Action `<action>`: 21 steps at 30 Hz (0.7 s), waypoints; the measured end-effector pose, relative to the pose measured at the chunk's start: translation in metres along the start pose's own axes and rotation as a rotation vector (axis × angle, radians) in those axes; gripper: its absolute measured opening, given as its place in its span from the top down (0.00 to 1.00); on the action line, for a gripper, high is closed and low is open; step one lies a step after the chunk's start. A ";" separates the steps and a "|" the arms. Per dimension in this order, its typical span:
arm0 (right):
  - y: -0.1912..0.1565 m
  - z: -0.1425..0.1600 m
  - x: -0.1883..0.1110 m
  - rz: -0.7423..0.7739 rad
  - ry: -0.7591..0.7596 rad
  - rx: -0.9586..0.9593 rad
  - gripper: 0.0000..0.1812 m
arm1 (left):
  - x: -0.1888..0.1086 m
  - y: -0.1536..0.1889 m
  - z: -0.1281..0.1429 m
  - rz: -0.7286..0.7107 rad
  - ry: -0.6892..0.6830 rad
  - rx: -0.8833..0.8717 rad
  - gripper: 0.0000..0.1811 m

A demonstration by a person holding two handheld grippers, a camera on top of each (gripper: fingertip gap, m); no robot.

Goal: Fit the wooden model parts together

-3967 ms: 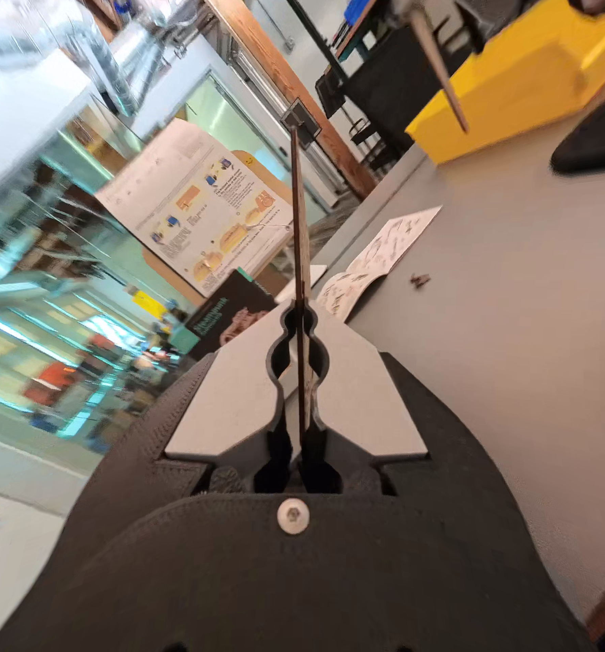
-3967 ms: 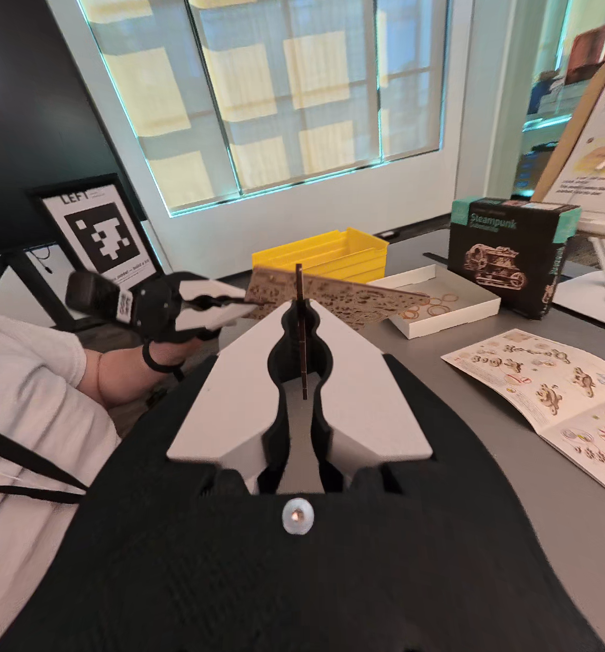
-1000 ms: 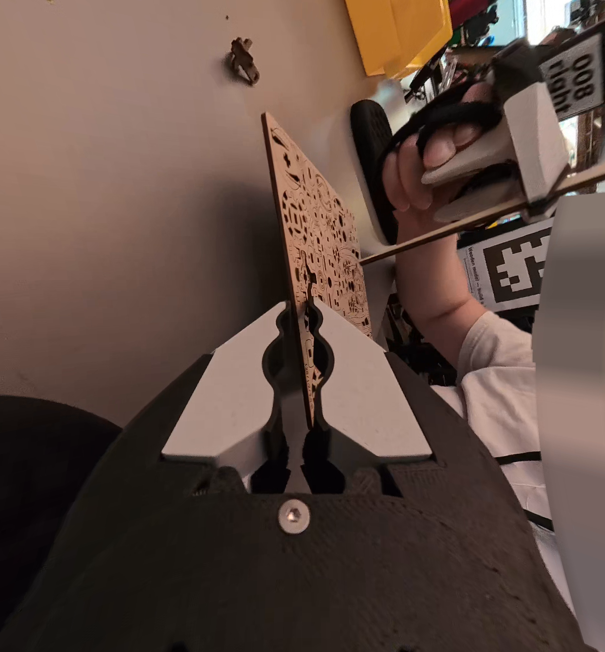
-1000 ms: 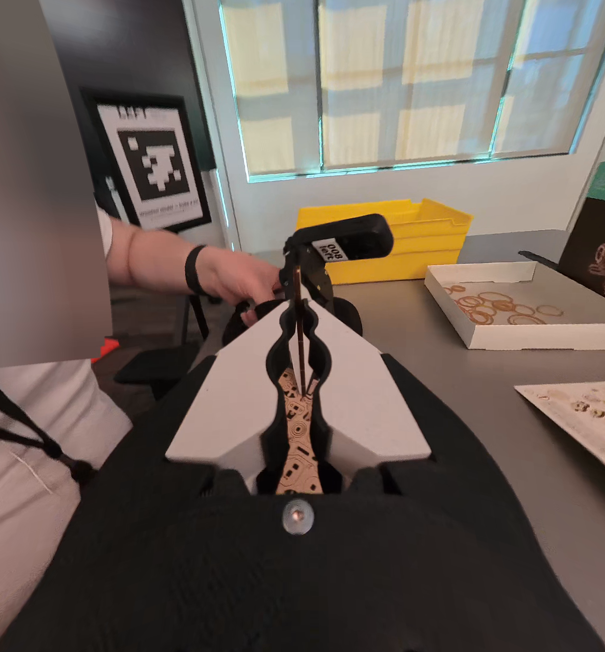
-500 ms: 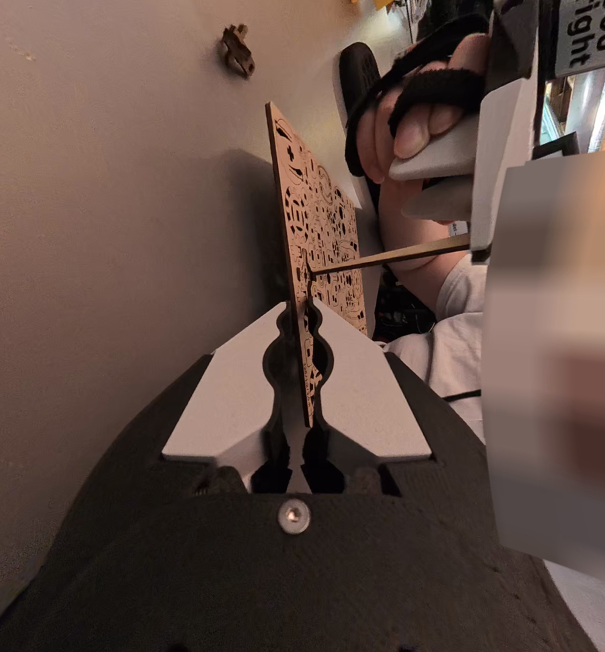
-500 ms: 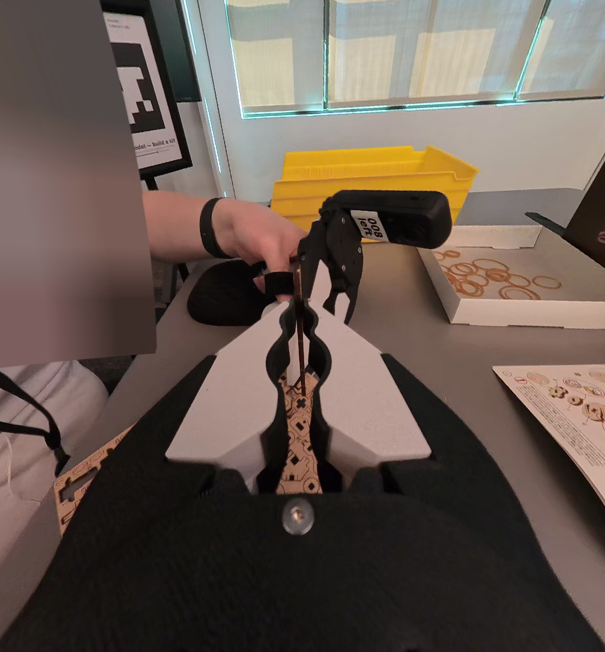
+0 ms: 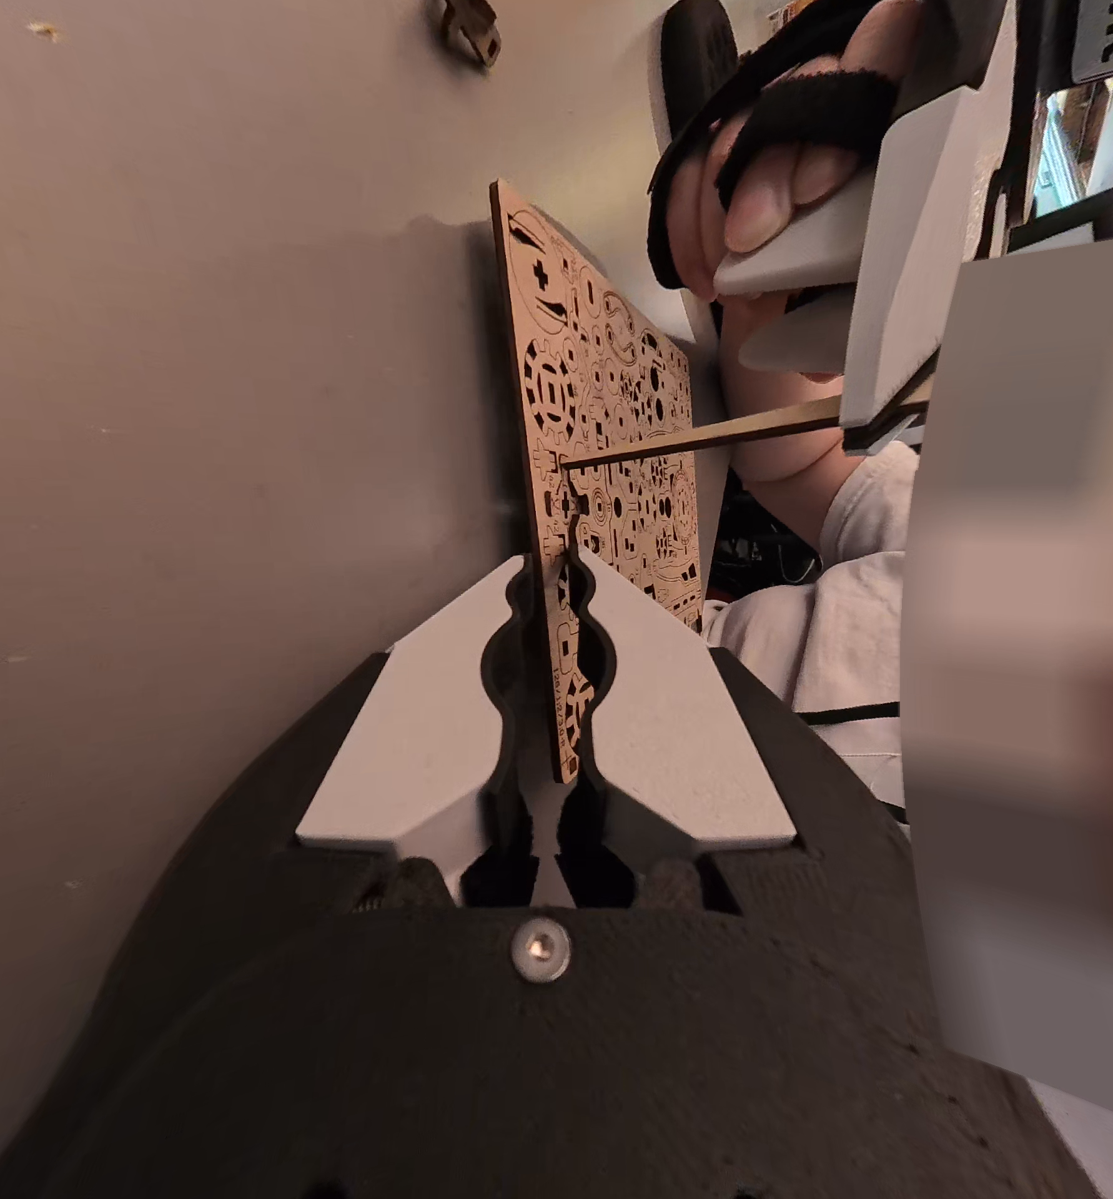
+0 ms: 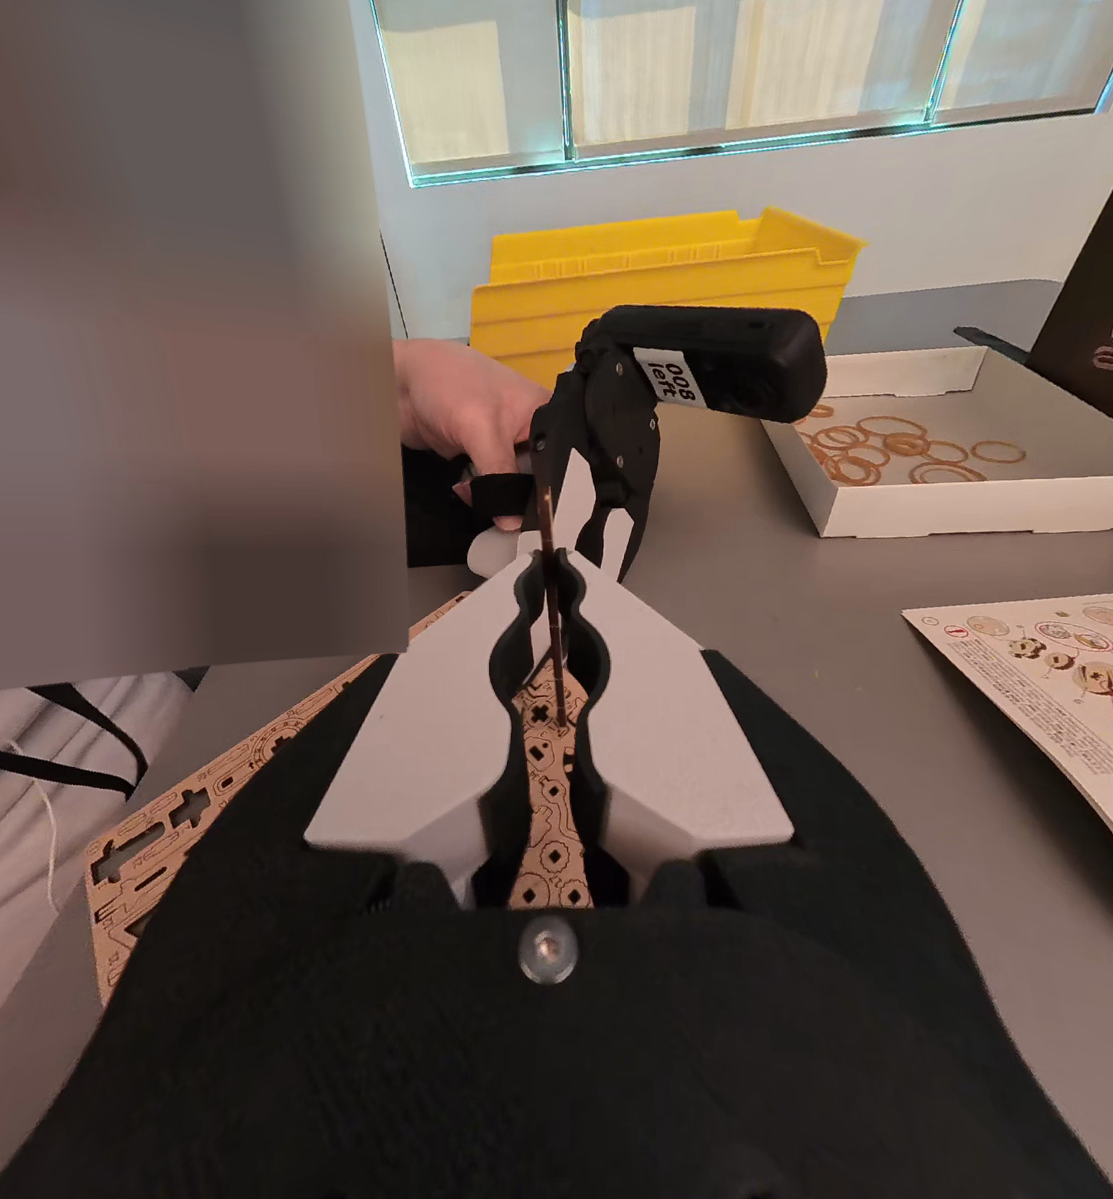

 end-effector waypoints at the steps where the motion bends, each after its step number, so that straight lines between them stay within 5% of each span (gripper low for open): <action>1: 0.000 0.000 -0.001 0.002 0.003 0.002 0.99 | 0.000 0.000 0.000 0.003 0.001 -0.001 0.96; 8: 0.007 -0.018 -0.026 0.082 0.044 0.054 0.99 | -0.003 0.005 -0.001 0.054 0.018 -0.010 0.97; 14: 0.043 0.010 -0.109 0.227 -0.020 0.625 0.99 | -0.004 0.008 0.001 0.073 0.008 0.003 0.97; 17: 0.039 0.029 -0.128 0.208 -0.145 0.789 0.99 | -0.004 0.009 0.002 0.086 0.010 0.004 0.97; 21: 0.059 0.067 -0.155 0.445 -0.491 0.817 0.99 | -0.004 0.009 0.003 0.085 0.002 0.004 0.97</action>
Point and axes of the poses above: each gripper's, where its closed fingertips meet, x out along the fingers, z out of its underside, y = z × x across the jaws, the point moved 1 cm from there along -x, back along the fingers, and after that the axes turned 5 degrees about -z, right-handed, at the moved point
